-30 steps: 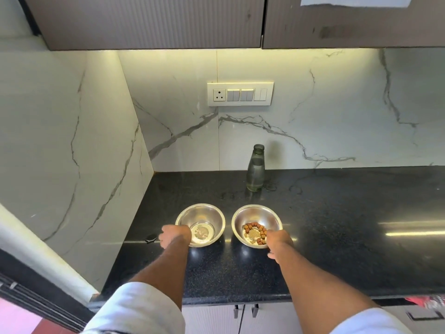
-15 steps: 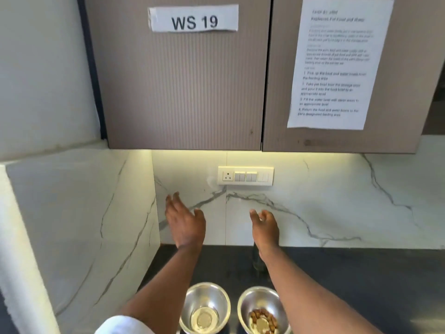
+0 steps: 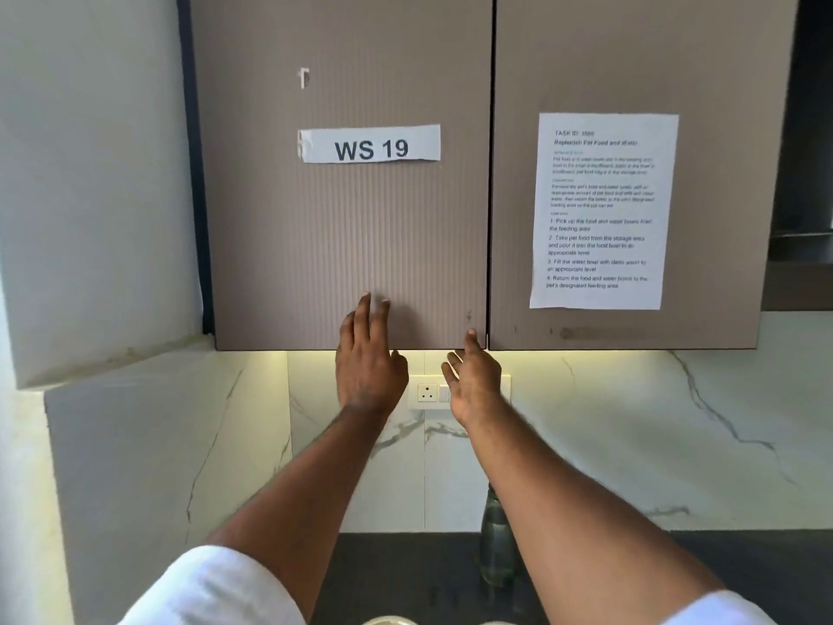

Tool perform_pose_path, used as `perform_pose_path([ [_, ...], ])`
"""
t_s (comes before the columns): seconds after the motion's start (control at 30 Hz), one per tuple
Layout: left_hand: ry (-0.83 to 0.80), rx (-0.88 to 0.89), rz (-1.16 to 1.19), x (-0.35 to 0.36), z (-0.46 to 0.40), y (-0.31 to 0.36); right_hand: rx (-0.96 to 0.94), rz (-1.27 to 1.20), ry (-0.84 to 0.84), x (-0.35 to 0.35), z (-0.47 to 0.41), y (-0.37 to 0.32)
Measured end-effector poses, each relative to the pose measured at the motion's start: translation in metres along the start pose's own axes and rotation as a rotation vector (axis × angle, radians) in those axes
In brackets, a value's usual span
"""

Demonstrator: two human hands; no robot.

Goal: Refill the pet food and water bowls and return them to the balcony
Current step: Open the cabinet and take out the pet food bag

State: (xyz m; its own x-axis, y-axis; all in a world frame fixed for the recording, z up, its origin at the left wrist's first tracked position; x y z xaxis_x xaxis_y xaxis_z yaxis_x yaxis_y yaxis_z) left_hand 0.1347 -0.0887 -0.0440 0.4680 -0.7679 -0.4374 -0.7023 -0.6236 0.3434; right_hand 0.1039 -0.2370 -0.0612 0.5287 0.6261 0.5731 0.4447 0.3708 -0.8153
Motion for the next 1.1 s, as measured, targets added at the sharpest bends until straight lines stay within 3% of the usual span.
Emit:
perform_pose_path([
  [0.17, -0.100, 0.034, -0.017, 0.001, -0.006, 0.001, 0.078, -0.211, 0.023, 0.011, 0.002, -0.008],
  [0.37, -0.105, 0.039, -0.011, -0.005, -0.003, 0.003, 0.062, -0.212, 0.062, 0.011, 0.008, -0.008],
  [0.6, -0.105, 0.027, 0.024, -0.019, 0.005, 0.012, 0.117, -0.379, 0.086, -0.001, 0.022, -0.011],
  [0.9, -0.113, 0.010, -0.093, -0.046, 0.027, 0.031, 0.173, -0.265, 0.054, -0.017, 0.080, -0.023],
  [1.1, -0.110, -0.069, -0.119, -0.069, 0.051, 0.043, 0.090, -0.161, -0.002, -0.015, 0.136, -0.027],
])
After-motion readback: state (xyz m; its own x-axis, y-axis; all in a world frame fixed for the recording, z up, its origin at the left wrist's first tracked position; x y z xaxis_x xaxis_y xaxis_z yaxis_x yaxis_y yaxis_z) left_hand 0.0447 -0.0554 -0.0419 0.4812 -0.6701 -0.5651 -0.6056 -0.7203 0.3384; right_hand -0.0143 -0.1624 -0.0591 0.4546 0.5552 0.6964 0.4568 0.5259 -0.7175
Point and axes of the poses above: each hand's wrist, its own z-axis away from the middle knuckle, its own x-axis out of the palm, y = z × x, the point moved 2 cm from there along -z, towards the middle knuckle, and after that the axes turned 6 degrees about z, right-handed, at the moved point
